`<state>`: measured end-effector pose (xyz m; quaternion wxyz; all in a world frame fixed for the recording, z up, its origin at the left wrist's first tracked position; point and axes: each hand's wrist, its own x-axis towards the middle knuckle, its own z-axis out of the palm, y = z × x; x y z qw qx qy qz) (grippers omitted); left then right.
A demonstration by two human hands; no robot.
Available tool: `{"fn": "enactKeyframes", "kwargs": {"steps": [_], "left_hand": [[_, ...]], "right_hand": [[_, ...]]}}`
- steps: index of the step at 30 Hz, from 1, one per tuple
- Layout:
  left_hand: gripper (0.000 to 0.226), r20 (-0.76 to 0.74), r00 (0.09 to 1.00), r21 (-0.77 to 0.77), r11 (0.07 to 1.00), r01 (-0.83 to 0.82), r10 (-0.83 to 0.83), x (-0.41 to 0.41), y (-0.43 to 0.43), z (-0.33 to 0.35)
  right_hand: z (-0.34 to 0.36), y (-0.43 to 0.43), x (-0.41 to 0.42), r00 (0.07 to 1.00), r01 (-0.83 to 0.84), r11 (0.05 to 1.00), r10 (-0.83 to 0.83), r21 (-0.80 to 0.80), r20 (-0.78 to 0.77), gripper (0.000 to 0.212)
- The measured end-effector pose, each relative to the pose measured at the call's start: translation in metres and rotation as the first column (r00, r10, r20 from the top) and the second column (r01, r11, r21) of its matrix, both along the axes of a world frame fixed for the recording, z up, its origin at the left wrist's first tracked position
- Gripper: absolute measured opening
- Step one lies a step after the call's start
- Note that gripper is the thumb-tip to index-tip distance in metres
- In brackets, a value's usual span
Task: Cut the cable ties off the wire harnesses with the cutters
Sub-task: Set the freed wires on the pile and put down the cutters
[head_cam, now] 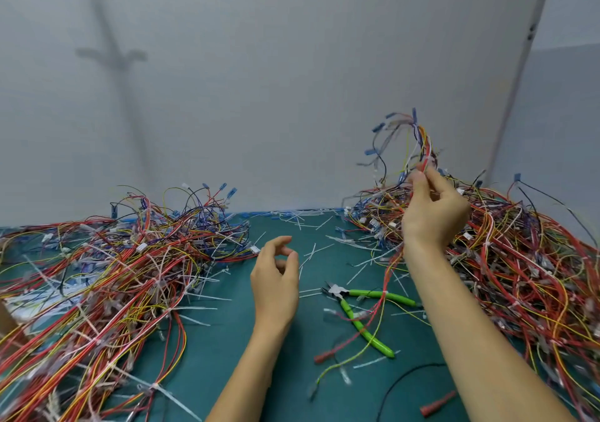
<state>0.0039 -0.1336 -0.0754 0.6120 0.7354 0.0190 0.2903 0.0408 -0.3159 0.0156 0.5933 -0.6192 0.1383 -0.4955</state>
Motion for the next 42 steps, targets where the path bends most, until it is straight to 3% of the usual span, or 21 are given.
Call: {"fn": "enactKeyframes", "kwargs": {"steps": [2,5,7,10,11,13,16,19,21,24,28,31,33,35,37,39,42], "left_hand": [[0.024,-0.025,1.000,0.007,1.000,-0.006,0.006,0.001,-0.001,-0.001],[0.022,-0.074,0.997,0.031,1.000,0.000,0.002,0.002,-0.002,-0.003],[0.021,-0.102,0.995,0.053,0.998,0.019,-0.014,0.002,-0.002,-0.004],[0.020,-0.143,0.990,0.096,0.995,0.034,-0.020,0.002,-0.001,-0.007],[0.020,-0.156,0.988,0.111,0.993,0.034,-0.017,0.002,0.000,-0.007],[0.020,-0.196,0.981,0.133,0.990,0.036,-0.010,0.003,0.003,-0.009],[0.019,-0.274,0.962,0.200,0.978,0.050,0.007,0.004,0.008,-0.011],[0.014,-0.349,0.935,0.445,0.890,0.104,0.066,0.003,0.009,-0.014],[0.018,-0.370,0.926,0.544,0.826,0.147,0.079,0.001,0.007,-0.015],[0.019,-0.340,0.937,0.626,0.762,0.165,0.076,0.002,0.005,-0.017],[0.019,-0.303,0.951,0.617,0.774,0.142,0.067,0.004,0.007,-0.021],[0.017,-0.268,0.961,0.526,0.846,0.086,0.069,0.006,0.008,-0.024],[0.017,-0.231,0.970,0.446,0.894,0.034,0.079,0.007,0.010,-0.025],[0.017,-0.182,0.978,0.361,0.932,-0.027,0.100,0.009,0.011,-0.024],[0.015,-0.148,0.982,0.294,0.953,-0.070,0.117,0.009,0.012,-0.022],[0.013,-0.142,0.982,0.256,0.963,-0.088,0.127,0.009,0.013,-0.021],[0.015,-0.156,0.980,0.236,0.968,-0.081,0.121,0.009,0.013,-0.022]], "right_hand": [[-0.005,-0.011,0.009,0.970,0.038,0.996,-0.057,-0.084,-0.235,0.033],[-0.015,-0.012,0.007,0.834,-0.065,0.959,-0.100,-0.276,-0.543,0.061],[-0.025,-0.001,-0.003,0.830,-0.141,0.879,-0.146,-0.455,-0.538,0.068],[-0.039,0.019,-0.019,0.837,-0.344,0.716,-0.059,-0.607,-0.544,0.047],[-0.042,0.024,-0.024,0.789,-0.437,0.651,-0.054,-0.621,-0.612,0.038],[-0.042,0.029,-0.034,0.626,-0.600,0.497,-0.196,-0.627,-0.755,0.027],[-0.037,0.022,-0.045,0.431,-0.763,0.271,-0.464,-0.587,-0.774,0.028],[-0.039,0.009,-0.050,0.327,-0.860,0.156,-0.562,-0.486,-0.760,0.031],[-0.041,0.004,-0.051,0.298,-0.886,0.133,-0.572,-0.445,-0.764,0.032],[-0.043,0.000,-0.050,0.266,-0.868,0.199,-0.587,-0.455,-0.765,0.039],[-0.049,-0.008,-0.051,0.262,-0.798,0.331,-0.562,-0.503,-0.785,0.034],[-0.052,-0.015,-0.047,0.426,-0.631,0.470,-0.455,-0.617,-0.782,0.016],[-0.053,-0.019,-0.041,0.591,-0.461,0.655,-0.276,-0.599,-0.758,0.021],[-0.053,-0.019,-0.037,0.740,-0.353,0.851,0.000,-0.388,-0.673,0.028],[-0.051,-0.017,-0.032,0.850,-0.260,0.958,0.167,-0.123,-0.500,0.028],[-0.050,-0.014,-0.028,0.911,-0.219,0.954,0.274,0.203,-0.308,0.022],[-0.052,-0.009,-0.024,0.957,-0.169,0.814,0.270,0.555,-0.106,0.020]]}}
